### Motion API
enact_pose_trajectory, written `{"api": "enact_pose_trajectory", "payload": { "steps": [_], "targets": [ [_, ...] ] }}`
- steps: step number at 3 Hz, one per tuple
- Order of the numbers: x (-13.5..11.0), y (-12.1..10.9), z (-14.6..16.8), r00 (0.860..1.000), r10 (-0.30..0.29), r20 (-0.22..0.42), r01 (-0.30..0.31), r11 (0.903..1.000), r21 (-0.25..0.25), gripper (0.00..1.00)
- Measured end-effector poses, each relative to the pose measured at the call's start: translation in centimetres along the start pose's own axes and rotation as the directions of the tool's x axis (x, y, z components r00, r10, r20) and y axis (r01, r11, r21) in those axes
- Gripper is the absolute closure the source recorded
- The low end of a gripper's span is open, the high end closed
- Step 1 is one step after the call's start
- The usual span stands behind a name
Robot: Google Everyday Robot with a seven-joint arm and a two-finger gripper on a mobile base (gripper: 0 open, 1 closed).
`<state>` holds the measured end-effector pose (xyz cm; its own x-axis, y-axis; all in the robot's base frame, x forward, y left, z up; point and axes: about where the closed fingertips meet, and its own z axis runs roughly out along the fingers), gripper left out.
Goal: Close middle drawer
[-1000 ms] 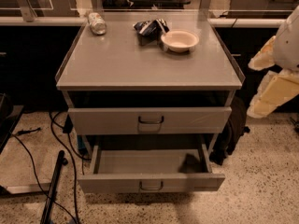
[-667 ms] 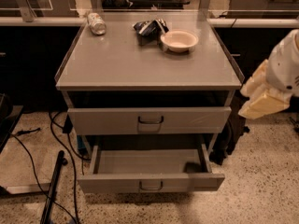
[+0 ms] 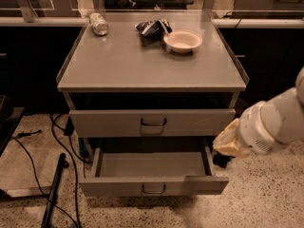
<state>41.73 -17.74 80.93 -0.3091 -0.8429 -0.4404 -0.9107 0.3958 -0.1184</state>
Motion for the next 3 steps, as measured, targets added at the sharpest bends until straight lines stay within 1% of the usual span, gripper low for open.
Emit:
{"api": "enact_pose_trajectory", "payload": {
  "steps": [1,2,3],
  "targets": [
    [-0.3,-1.1,1.5,0.999,0.011,0.04,-0.013,0.9984,0.055,1.0],
    [-0.2,-0.8,1.7,1.0,0.001,0.02,-0.002,0.9987,0.052,1.0],
    [3.5,-0.2,5.7,0.999,-0.013,-0.036,0.014,0.9992,0.039,1.0]
  ]
}}
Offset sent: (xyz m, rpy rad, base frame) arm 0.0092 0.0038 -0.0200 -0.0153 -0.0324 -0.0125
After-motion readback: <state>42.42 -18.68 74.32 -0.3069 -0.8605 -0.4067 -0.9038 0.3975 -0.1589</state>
